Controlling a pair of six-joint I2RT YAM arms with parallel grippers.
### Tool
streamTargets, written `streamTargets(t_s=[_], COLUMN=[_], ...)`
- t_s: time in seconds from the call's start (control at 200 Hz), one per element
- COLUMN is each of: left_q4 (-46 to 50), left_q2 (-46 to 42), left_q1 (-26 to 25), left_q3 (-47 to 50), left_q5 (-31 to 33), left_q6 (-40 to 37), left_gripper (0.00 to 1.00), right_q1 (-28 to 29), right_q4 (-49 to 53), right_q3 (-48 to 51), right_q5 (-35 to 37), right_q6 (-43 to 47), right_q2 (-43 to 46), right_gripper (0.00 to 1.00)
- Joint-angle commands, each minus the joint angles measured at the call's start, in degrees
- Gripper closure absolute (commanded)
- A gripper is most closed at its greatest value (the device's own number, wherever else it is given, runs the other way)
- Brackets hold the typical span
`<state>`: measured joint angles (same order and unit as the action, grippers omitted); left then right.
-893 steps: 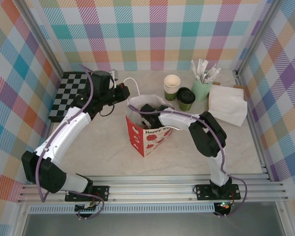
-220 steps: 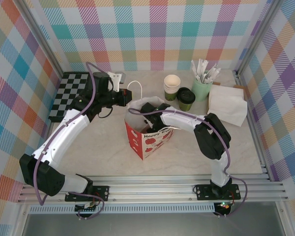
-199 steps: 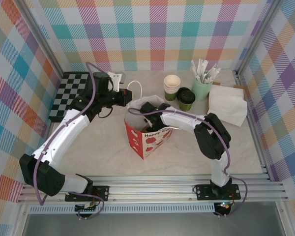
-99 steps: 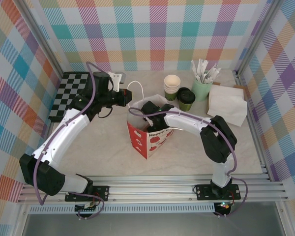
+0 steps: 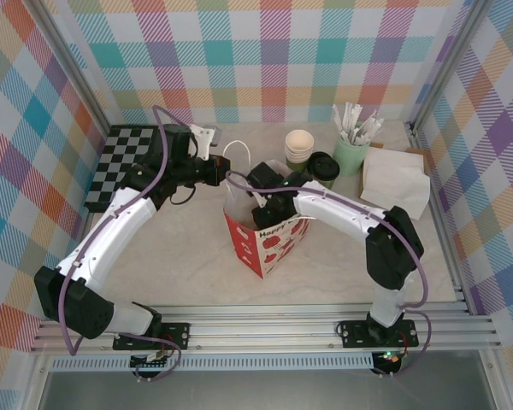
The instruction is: Pack the takeout coffee
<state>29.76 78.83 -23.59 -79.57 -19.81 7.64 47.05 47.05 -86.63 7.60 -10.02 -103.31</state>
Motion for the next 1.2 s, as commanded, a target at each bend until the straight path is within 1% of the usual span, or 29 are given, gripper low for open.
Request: streamTargets(t_s=[0.0,0.05,0.115,0.23,0.275,0.285,0.33,0.37,0.51,0.55,0.67,0.745,0.8,0.855,0.925,0.945,1.0,1.07,1.2], left_q4=[-0.05,0.28,0.49,-0.23,-0.48,-0.53,-0.54,-0.27,0.95,1.39,2.11,2.24,2.79,3.69,4.57,4.65,4.78,5.01,8.38], left_q2=[0.66,1.01,1.36,1.96,2.32,2.39,2.93,3.4,4.39,4.57,4.85,5.0,5.11,5.16,5.07,5.02,4.82,5.04,7.38], left_q1=[-0.31,-0.3,-0.29,-0.31,-0.29,-0.31,-0.31,-0.31,-0.31,-0.31,-0.33,-0.31,-0.31,-0.31,-0.31,-0.31,-0.29,-0.31,-0.39], left_q3=[-2.05,-2.32,-2.56,-2.59,-2.52,-2.56,-2.76,-3.15,-4.57,-4.94,-5.68,-6.02,-6.36,-6.92,-7.35,-7.35,-7.27,-7.63,-12.84], left_q5=[2.03,2.79,2.35,-0.79,-1.65,-1.7,-2.13,-2.39,-2.51,-2.47,-2.82,-3.26,-3.6,-4.27,-5.28,-5.53,-5.89,-5.49,-5.34], left_q6=[-1.4,-1.4,-1.59,-1.7,-1.75,-1.68,-1.62,-1.57,-2.51,-2.84,-3.38,-3.35,-3.12,-3.32,-3.68,-3.83,-3.94,-4.12,-4.74], left_gripper=[1.0,1.0,1.0,1.0,1.0,1.0,1.0,1.0,1.0,1.0,1.0,1.0,1.0,1.0,1.0,1.0,1.0,1.0,1.0], right_q1=[0.41,0.41,0.42,0.44,0.41,0.41,0.41,0.41,0.06,-0.6,-4.22,-6.04,-6.81,-7.27,-7.63,-7.67,-7.89,-7.78,-5.55], right_q4=[-3.49,-5.1,-6.49,-11.11,-12.78,-13.01,-12.84,-11.9,-7.61,-4.34,11.01,17.28,20.68,23.48,24.77,25.05,26.12,27.52,31.41], right_q3=[-1.08,-0.78,-1.29,-2.83,-4.49,-5.06,-7.95,-10.32,-12.63,-13.78,-18.51,-18.3,-17.85,-17.31,-15.44,-14.98,-14.61,-16.43,-25.97], right_q5=[2.58,3.5,4.14,3.55,2.03,1.58,-0.15,-0.27,5.46,6.91,11.7,11.72,12.55,13.02,11.55,11.36,10.46,7.06,0.09], right_q6=[0.02,0.11,-0.23,-2.76,-3.56,-3.77,-4.42,-4.77,-4.09,-3.75,-3.54,-2.21,-3.26,-5.87,-7.52,-7.85,-8.56,-8.83,-12.84], right_q2=[5.48,7.42,9.35,11.8,11.83,11.75,11.2,10.91,13.56,13.91,12.01,10.71,9.92,9.23,9.13,9.02,8.32,7.35,5.85], right_gripper=[0.57,0.49,0.34,0.15,0.02,0.0,0.0,0.0,0.0,0.0,0.0,0.02,0.04,0.07,0.13,0.17,0.4,0.63,0.96])
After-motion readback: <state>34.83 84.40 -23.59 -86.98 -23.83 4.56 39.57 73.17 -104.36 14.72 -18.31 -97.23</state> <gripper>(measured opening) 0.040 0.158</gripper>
